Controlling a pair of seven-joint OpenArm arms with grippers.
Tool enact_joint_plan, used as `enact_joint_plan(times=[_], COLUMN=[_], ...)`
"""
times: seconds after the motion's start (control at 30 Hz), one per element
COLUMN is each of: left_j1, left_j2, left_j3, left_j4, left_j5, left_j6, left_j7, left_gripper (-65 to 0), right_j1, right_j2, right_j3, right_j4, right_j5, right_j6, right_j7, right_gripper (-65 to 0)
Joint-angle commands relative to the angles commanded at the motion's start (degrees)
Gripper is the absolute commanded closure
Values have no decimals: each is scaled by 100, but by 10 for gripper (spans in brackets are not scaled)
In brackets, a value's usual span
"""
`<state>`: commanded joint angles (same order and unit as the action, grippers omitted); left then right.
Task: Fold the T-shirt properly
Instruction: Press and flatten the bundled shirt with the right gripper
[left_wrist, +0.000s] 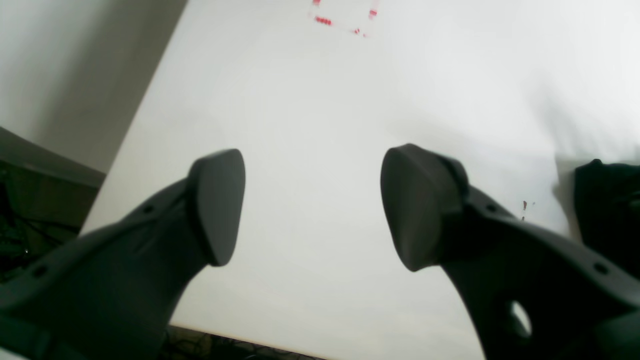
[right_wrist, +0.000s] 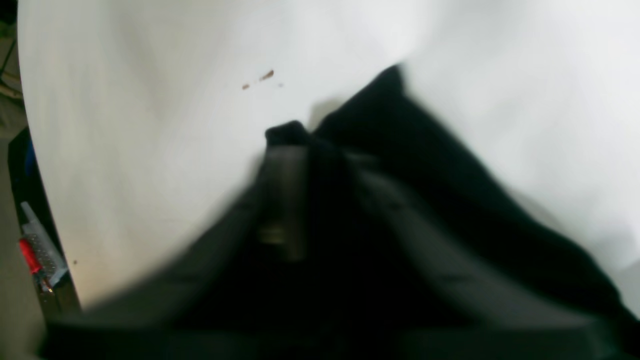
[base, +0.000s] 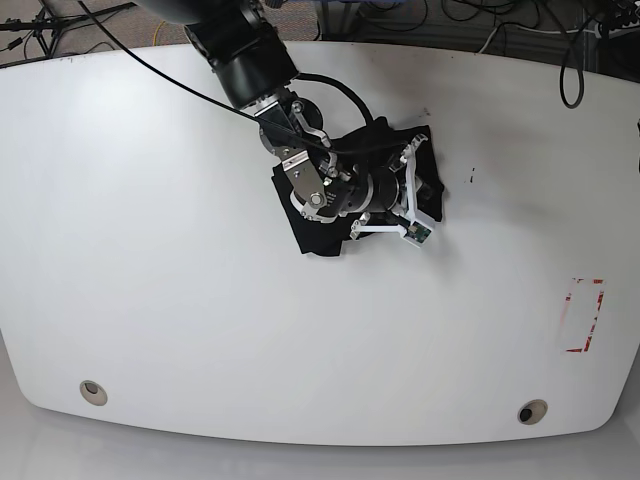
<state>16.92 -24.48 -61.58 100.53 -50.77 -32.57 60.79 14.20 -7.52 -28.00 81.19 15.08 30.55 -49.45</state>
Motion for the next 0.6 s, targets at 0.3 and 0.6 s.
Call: enact_joint_plan(times=[0.3,0.6], left_j1=[158,158], left_j2=[53,316], left_j3=[352,378], left_j4=[26,35], left_j5=[-9,0], left_j6=[0,0], left_j7=[0,0], left_gripper=[-428,-428], right_j1=[-193,26], right_j2=[0,-35], right_j3=[35,18], right_j4=[1178,1512], right_j5=[-9,0], right_j6=[-9,-413], right_j7=[-141,-325], right_gripper=[-8,-13])
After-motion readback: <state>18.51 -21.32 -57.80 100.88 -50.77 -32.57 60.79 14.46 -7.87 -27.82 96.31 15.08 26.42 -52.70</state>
